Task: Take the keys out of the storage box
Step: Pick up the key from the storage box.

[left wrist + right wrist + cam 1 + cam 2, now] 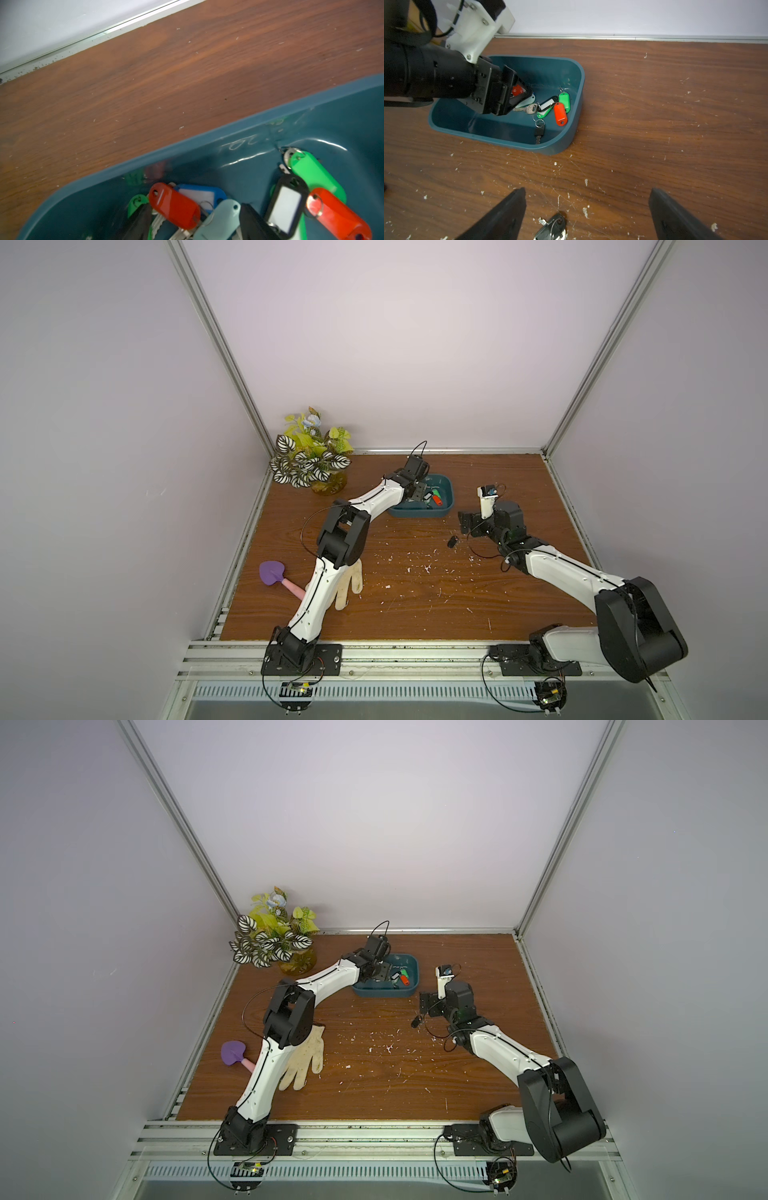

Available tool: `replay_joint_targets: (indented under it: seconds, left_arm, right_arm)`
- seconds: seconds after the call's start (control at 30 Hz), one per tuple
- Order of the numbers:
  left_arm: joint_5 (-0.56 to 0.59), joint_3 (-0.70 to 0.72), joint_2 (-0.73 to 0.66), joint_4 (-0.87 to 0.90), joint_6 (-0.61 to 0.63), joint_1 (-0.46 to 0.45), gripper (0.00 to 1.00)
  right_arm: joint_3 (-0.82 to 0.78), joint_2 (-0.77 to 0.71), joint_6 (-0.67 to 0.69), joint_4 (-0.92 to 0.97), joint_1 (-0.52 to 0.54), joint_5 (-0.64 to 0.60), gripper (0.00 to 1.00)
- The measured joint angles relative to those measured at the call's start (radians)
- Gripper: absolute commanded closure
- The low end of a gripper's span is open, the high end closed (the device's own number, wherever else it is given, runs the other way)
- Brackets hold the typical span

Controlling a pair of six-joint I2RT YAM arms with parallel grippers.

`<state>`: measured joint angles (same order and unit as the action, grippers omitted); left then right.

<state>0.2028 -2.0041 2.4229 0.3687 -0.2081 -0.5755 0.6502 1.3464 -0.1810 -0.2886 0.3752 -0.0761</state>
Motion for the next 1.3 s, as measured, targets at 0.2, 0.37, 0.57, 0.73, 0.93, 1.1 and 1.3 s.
replay_joint_targets:
  seconds: [0.2,0.37,0.57,0.73,0.93,1.1,1.3]
  left_arm:
    - [-0.02,-0.013,0.008,0.034,0.001,-0.001,0.36]
    - [-0.023,-0.016,0.024,0.048,0.0,-0.002,0.46]
    - [-0.019,-0.057,0.047,0.056,0.006,-0.004,0.65]
    - [-0.014,-0.062,0.049,0.059,0.01,-0.007,0.84]
    - [-0.003,-0.078,0.048,0.05,0.012,-0.007,1.0]
    - [0.005,-0.078,0.048,0.05,0.013,-0.007,1.0]
    - [0.005,-0.069,0.03,0.062,0.014,-0.008,1.0]
  right_arm:
    - [0.0,0.04,-0.01,-0.007,-0.011,0.013,0.01]
    - [0.002,0.07,-0.013,-0.007,-0.017,0.03,0.01]
    - [0.008,0.071,-0.018,-0.007,-0.018,0.032,0.01]
    - [0.013,0.071,-0.018,-0.007,-0.019,0.032,0.01]
    - [0.013,0.072,-0.018,-0.007,-0.024,0.036,0.01]
    - [0.013,0.076,-0.018,-0.007,-0.024,0.038,0.01]
    - [0.013,0.076,-0.019,-0.008,-0.024,0.049,0.01]
